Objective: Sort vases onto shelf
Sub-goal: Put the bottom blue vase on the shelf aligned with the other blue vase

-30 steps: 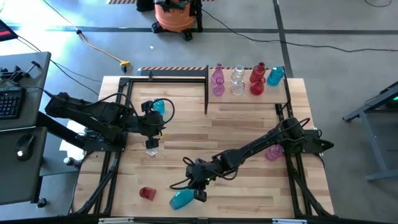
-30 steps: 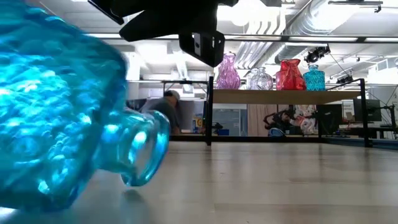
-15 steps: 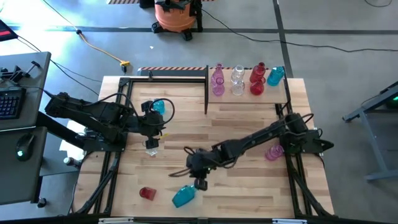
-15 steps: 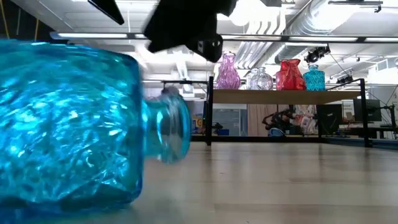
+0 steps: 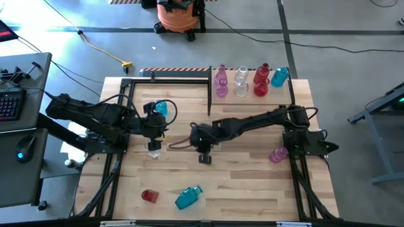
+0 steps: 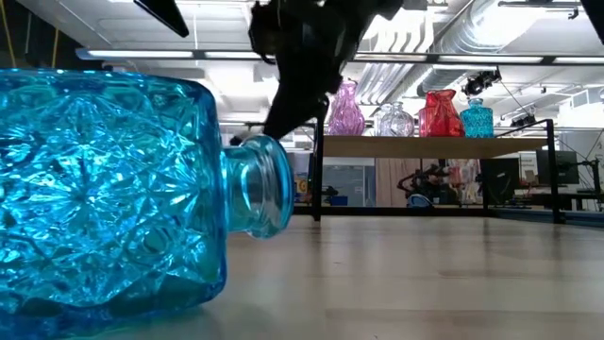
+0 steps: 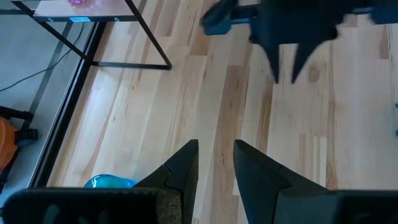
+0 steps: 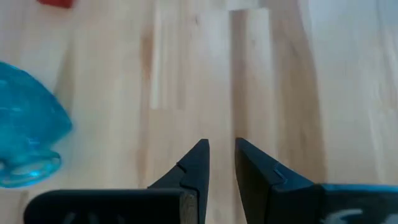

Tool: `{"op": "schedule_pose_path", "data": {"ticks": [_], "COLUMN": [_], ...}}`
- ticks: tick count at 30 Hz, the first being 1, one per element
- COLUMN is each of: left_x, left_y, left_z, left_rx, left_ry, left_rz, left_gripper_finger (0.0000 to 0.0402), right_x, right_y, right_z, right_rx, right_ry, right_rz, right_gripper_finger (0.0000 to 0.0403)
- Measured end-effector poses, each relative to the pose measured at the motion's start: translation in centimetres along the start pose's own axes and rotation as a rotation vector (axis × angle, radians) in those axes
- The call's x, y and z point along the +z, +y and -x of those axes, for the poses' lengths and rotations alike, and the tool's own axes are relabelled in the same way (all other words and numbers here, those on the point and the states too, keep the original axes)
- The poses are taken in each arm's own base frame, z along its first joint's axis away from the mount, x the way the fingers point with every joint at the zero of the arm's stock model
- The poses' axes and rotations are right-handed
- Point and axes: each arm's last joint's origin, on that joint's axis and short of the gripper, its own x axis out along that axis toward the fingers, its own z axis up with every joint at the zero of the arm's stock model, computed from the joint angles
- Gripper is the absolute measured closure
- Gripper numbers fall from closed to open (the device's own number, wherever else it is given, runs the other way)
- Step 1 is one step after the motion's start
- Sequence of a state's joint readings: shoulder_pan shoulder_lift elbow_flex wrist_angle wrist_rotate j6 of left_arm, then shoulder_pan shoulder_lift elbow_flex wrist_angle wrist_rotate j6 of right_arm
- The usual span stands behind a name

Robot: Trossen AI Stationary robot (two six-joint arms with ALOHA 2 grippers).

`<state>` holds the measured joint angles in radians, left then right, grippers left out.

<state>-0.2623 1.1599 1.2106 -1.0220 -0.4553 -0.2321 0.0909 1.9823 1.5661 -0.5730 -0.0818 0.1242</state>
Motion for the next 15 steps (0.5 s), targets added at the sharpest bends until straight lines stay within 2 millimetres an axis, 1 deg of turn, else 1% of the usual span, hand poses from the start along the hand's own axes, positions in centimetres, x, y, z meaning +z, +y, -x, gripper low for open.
{"op": "schedule_pose_path", "data": {"ticks": [5,8,12,15], "left_x": [0.0,0.0,0.1,0.4], "left_y": [0.0,0.0,0.0,-0.1], "left_z": [0.0,0.0,0.0,0.0], "left_rx": [0.0,0.001,0.0,-0.004], "left_ry": [0.0,-0.002,-0.011,-0.039], "left_rz": [0.0,-0.016,-0.123,-0.165], "left_gripper_finger": [0.0312,0.0312,0.0312,0.0312], "right_x": [-0.2,-0.3,-0.4,0.1], "right_y": [-2.8,-3.9,-4.2,-4.0], "right_z": [0.3,0.5,1.0,2.3], "right_rx": [0.042,0.077,0.105,0.114], "right_ry": [0.045,0.064,0.082,0.078], "right_rz": [-0.022,-0.049,-0.062,-0.044], "right_gripper_finger": [0.0348,0.0348,0.0347,0.0348]}}
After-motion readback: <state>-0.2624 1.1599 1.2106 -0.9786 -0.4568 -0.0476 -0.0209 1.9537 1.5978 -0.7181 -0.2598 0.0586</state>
